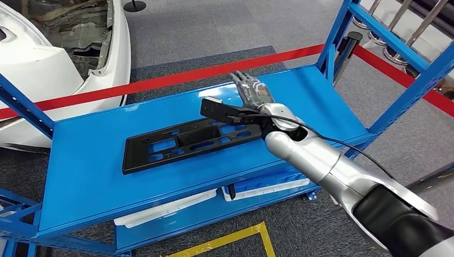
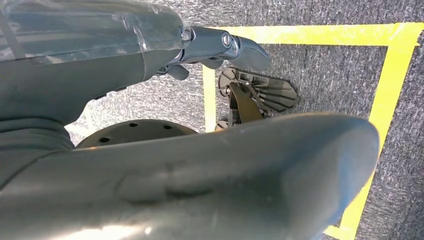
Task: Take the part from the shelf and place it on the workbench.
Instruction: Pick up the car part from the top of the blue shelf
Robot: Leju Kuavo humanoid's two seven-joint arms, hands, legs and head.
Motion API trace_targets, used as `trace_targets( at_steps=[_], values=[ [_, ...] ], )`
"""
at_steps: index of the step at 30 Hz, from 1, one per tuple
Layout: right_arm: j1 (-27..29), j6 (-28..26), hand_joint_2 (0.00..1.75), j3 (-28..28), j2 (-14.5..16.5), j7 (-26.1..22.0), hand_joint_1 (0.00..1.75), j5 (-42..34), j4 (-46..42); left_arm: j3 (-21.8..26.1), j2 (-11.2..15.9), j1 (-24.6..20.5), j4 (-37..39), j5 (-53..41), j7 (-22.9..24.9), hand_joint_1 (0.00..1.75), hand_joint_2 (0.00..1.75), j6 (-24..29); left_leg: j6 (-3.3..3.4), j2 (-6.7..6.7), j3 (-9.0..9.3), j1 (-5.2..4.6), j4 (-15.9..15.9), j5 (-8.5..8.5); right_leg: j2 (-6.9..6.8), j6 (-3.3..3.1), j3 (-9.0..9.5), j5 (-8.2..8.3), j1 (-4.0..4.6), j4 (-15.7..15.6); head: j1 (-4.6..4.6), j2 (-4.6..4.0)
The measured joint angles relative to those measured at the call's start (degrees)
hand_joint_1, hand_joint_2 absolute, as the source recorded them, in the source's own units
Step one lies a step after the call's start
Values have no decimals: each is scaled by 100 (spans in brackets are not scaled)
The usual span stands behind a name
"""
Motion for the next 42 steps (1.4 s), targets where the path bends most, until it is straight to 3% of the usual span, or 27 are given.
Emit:
trace_targets(
  at_steps=[7, 15, 22, 28, 35, 42],
  values=[
    [146, 973, 175, 105, -306, 648, 0, -575, -801, 0, 2, 10, 0, -6, -3, 0, 0, -42, 1, 3, 0, -1, 2, -1, 2, 0, 1, 0, -1, 0, 1, 0],
    [-54, 1430, 175, 457, -369, 181, 0, -990, -1253, 0, -12, 22, -2, 33, 51, 0, 0, -16, 0, 0, -2, 2, 1, -2, -1, 1, 3, 0, 1, 0, 0, 0],
    [-139, 1413, 175, 928, -332, -98, 0, -1104, -830, 0, -24, 20, -13, 43, 99, 0, 0, 30, 0, -2, -3, 2, 0, -1, -3, 1, 7, 0, 1, 0, 1, 0],
    [-140, 1239, 175, 1149, -326, -84, 0, -612, -413, 0, -24, 22, -13, 78, 104, 0, 0, 22, 0, -2, -3, 0, 2, -2, -2, 1, 5, -1, 0, -2, 1, 0],
    [-102, 1797, 175, 1325, -392, 50, 0, -686, 154, 0, -24, 20, -13, 107, 152, 0, 0, -2, 0, -1, -3, 0, 2, -2, -1, 2, 4, -1, 0, -4, 1, 0],
    [-93, 1826, 175, 1425, -494, 145, 0, -580, 421, -1, -24, 23, -16, 125, 161, 0, 0, 19, 0, 2, 0, 1, 3, -2, 1, 2, 4, 0, 1, -4, 1, 0]
  ],
)
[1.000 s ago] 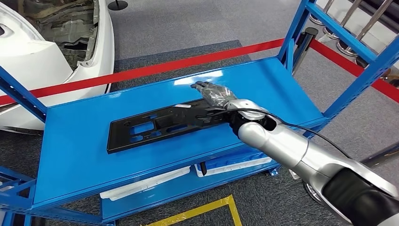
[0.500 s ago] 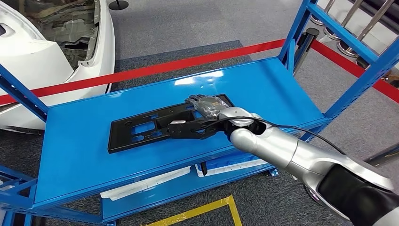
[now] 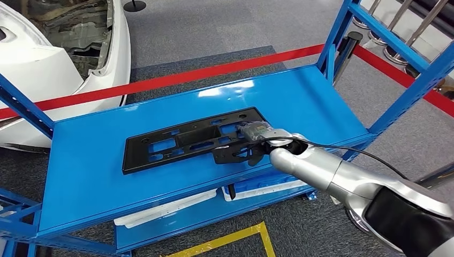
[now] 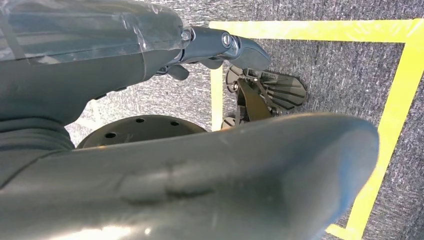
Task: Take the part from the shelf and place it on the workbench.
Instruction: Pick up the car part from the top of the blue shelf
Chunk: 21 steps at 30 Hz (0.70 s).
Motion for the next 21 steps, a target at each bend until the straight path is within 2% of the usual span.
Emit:
trace_targets(
  at_steps=[9, 16, 21],
  values=[
    [32, -368, 175, 61, -98, -288, 0, 350, 318, 0, 0, 10, -20, 36, 0, 0, 0, 29, 0, 0, 0, 0, 0, 0, 0, 0, 1, 0, 0, 0, 0, 0],
    [229, -1003, 175, 0, -127, -798, 0, 1378, 526, 0, 0, 9, -36, 106, -4, 0, 0, 69, 0, -1, 0, -1, 3, 0, 0, 1, 2, 1, -1, 0, -1, 0],
    [297, -1108, 175, -128, -130, -916, 0, 1669, 604, 0, 0, 9, -38, 116, -11, 0, 0, 75, 0, 0, 0, 0, 3, 0, 0, 1, 1, 1, 0, 0, -1, 0]
  ],
)
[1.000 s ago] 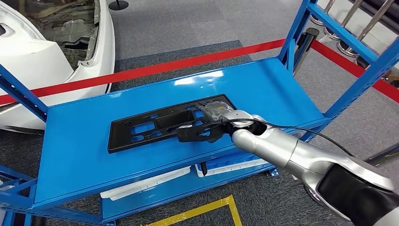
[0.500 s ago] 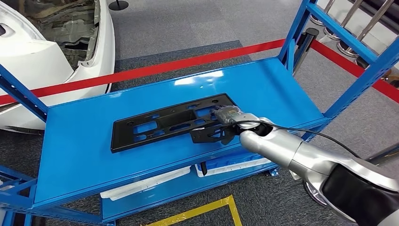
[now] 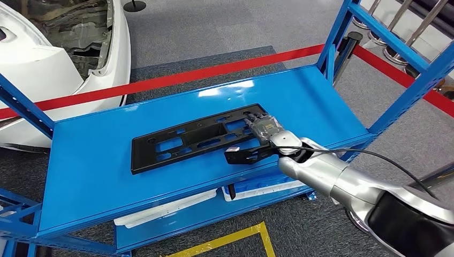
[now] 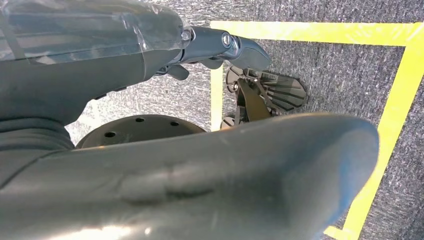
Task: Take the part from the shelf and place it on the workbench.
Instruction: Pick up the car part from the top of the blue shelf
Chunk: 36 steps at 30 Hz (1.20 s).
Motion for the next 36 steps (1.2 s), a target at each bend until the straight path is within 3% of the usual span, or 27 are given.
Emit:
trace_targets(
  at_steps=[20, 29, 36],
  values=[
    [146, -370, 175, -520, 24, -393, 0, 1121, -28, -2, 0, -1, 0, 44, -127, 0, 0, -32, 0, -1, -1, 0, 0, 0, -1, 1, 1, 1, 0, 0, 0, 1],
    [182, -1213, 175, -749, 107, -625, 0, 1459, -32, -3, 0, -1, 0, 56, -137, 0, 0, 23, 0, -1, -1, 0, 0, 0, -1, 1, 1, 1, 0, 0, 0, 0],
    [336, -1388, 175, -1017, 121, -620, 0, 1451, -27, -3, 0, -2, 0, 55, -164, 0, 0, 30, 0, -1, -2, 0, 0, 0, -1, 1, 1, 0, -1, 0, 0, 0]
  ],
)
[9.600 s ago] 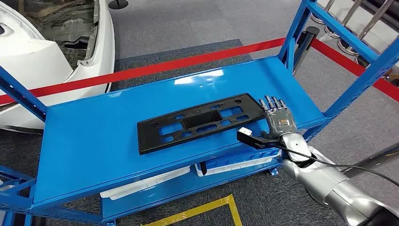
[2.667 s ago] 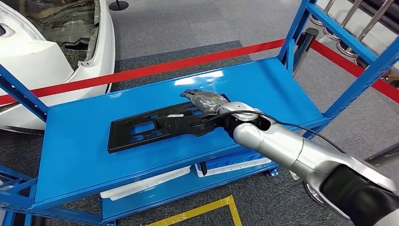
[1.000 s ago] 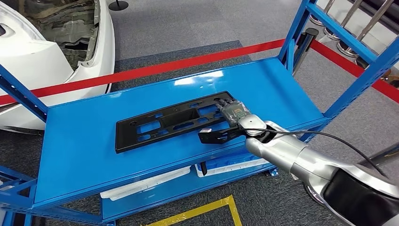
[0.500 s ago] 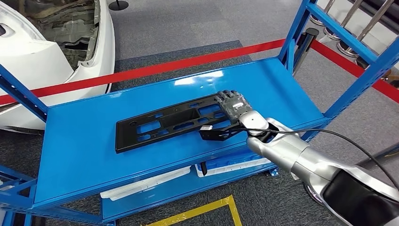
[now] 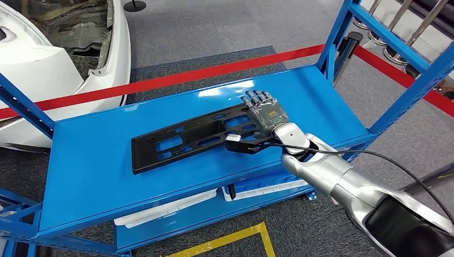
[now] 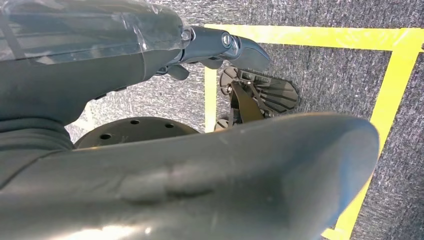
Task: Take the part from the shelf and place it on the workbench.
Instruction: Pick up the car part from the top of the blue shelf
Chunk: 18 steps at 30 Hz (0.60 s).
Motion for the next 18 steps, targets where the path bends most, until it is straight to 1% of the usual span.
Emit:
trace_targets(
  at_steps=[6, 10, 18],
  values=[
    [109, -183, 175, -137, 36, -51, 0, -48, 97, 1, 0, -1, 0, 0, -2, 0, 0, 21, 0, 0, 1, 0, 0, 0, 0, 0, 0, 0, 0, 0, 0, 0],
    [227, -360, 175, -210, 80, -110, 0, -122, 292, -1, 0, -1, 0, 0, -7, 0, 0, 60, 0, 0, 0, 1, 0, 0, -1, 0, 0, 0, 1, 0, 0, 0],
    [366, -510, 175, -317, 164, -185, 0, -245, 704, 1, 0, -4, 2, 0, -8, 0, 0, 72, 0, 0, 0, 0, 0, 0, 0, 0, 0, 0, 0, 0, 0, 0]
  ],
)
